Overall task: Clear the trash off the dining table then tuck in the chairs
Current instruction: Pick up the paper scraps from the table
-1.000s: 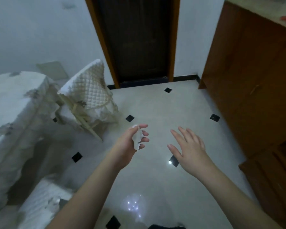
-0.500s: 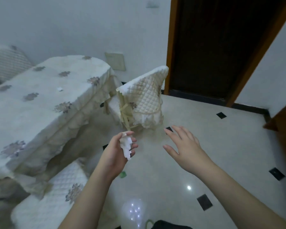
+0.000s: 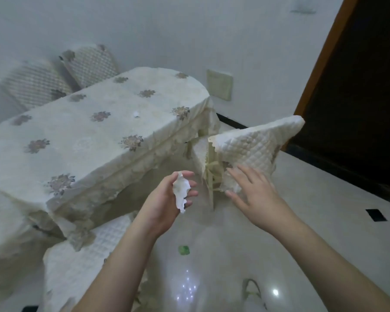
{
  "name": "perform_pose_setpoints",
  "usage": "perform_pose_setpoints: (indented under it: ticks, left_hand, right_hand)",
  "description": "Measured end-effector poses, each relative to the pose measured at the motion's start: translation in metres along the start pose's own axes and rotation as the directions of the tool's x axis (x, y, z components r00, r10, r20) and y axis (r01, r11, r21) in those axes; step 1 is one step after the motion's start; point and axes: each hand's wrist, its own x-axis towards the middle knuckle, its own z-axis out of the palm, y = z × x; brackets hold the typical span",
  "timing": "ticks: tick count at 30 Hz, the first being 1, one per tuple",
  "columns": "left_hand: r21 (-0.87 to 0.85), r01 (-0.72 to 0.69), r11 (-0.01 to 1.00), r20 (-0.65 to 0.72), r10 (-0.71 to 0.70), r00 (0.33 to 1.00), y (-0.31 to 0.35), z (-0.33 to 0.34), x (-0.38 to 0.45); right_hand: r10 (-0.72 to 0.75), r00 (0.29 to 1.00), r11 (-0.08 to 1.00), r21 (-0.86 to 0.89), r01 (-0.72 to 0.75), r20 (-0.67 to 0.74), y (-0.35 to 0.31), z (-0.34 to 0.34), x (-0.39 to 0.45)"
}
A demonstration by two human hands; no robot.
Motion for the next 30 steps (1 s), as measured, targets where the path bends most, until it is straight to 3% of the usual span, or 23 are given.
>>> perform_pose_setpoints:
  ticks: [7, 15, 21, 30]
  left_hand:
    - [-0.027, -0.081, 0.996, -0.284, 0.070, 0.956, 0.030, 0.007, 0.033]
    - [-0.021, -0.273, 0.962, -0.514, 0.224, 0.828, 0.071, -0.021, 0.024]
    - [-0.022, -0.317, 0.948, -0.577, 0.247, 0.778, 0.082, -0.057, 0.024]
    - [-0.068, -0.388, 0.919, -0.559, 0.287, 0.778, 0.102, -0.138, 0.066]
  right_hand:
    - [-0.243, 0.967, 0.970, 0.022, 0.243, 0.070, 0.031, -0.016, 0.097]
    - [-0.467, 0.874, 0.884, 0.059, 0.463, 0.136, -0.004, -0.011, 0.184]
    - [-0.607, 0.776, 0.793, 0.066, 0.606, 0.170, -0.064, 0.022, 0.225]
    - [-0.612, 0.778, 0.790, 0.058, 0.611, 0.139, -0.119, 0.081, 0.268]
